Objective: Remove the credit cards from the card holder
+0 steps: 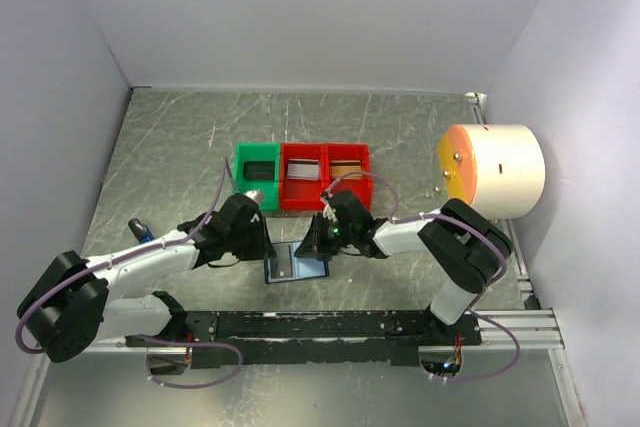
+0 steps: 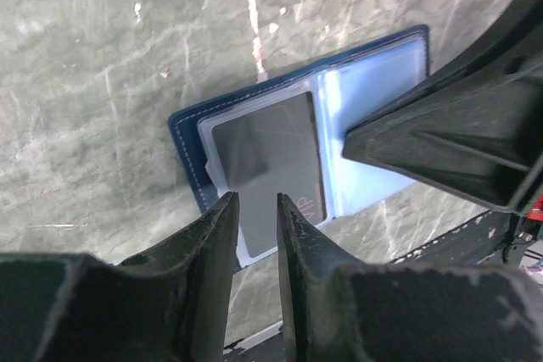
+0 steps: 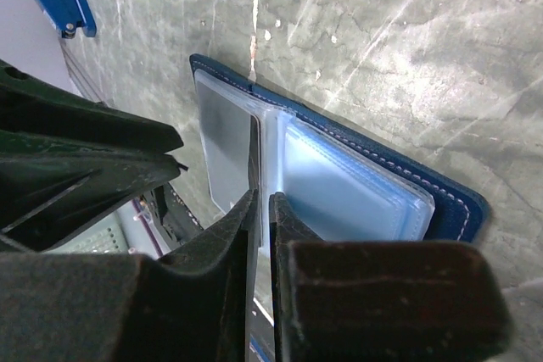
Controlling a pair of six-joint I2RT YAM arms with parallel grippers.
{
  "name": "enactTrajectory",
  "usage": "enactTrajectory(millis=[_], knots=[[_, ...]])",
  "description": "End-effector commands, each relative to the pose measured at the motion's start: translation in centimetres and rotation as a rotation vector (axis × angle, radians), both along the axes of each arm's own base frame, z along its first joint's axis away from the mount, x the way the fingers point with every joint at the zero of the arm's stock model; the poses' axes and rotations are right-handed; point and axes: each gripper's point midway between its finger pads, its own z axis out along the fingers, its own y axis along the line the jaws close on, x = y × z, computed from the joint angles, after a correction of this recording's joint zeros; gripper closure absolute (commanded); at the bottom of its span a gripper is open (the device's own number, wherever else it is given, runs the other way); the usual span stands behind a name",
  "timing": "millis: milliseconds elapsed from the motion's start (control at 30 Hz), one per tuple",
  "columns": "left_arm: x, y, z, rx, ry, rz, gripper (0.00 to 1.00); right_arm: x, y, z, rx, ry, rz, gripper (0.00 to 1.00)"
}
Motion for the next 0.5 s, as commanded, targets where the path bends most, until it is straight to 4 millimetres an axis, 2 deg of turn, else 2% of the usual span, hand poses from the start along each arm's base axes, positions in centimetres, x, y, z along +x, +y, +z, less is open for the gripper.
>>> enactTrajectory(millis=[0,267,467], knots=[[0.8,-1.6,2.1,-0.060,-0.036,-0.025,0.64,-0.2,0.3,-0.5,0.022,0.019,0.010,0.89],[0.1,-0.7,-0.9,0.017,0.053,0.002,0.65,-0.2,0.6,-0.5,0.027,0.026,0.023,0.87],[-0.2,-1.3,-1.7,-0.004,0.068,-0.022,0.69,-0.2,0.7,-0.5,0.033,0.026,0.028,0.85]])
